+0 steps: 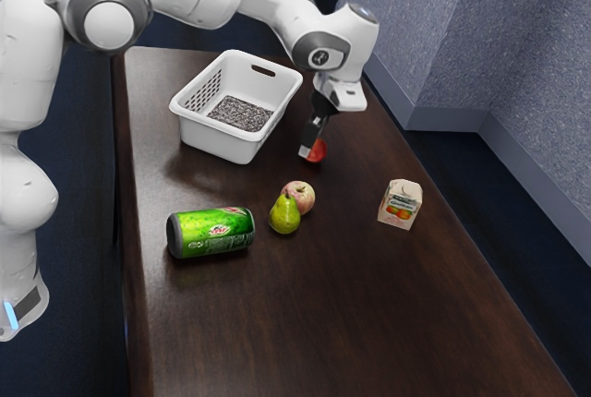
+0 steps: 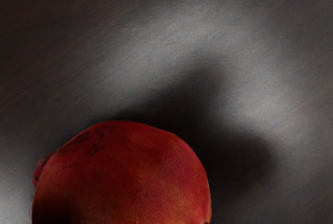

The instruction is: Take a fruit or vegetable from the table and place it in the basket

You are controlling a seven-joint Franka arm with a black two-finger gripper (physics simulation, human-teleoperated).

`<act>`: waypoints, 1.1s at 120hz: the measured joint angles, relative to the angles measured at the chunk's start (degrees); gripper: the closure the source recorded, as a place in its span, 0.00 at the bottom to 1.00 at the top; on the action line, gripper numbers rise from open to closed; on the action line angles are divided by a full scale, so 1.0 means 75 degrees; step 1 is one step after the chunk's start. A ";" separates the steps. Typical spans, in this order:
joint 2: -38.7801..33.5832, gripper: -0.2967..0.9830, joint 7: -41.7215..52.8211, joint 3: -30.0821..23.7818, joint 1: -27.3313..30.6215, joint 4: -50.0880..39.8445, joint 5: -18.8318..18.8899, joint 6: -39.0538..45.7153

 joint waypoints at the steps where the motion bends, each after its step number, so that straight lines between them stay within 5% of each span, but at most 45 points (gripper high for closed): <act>1: 0.0006 0.23 0.0001 0.0000 0.0000 -0.0005 -0.0001 0.0003; 54: 0.0137 0.24 0.0026 0.0000 -0.0068 -0.0213 -0.0034 0.0510; 73: 0.0054 0.46 -0.0003 0.0000 -0.0078 -0.0236 -0.0024 0.0705; 110: -0.2471 0.59 -0.0198 0.0113 -0.0389 -0.0242 0.0023 -0.0110; 123: -0.2922 0.60 -0.0253 0.0941 -0.1119 -0.0364 -0.0203 -0.0589; 132: -0.3063 0.62 -0.0277 0.1477 -0.0922 -0.0553 -0.0400 -0.0822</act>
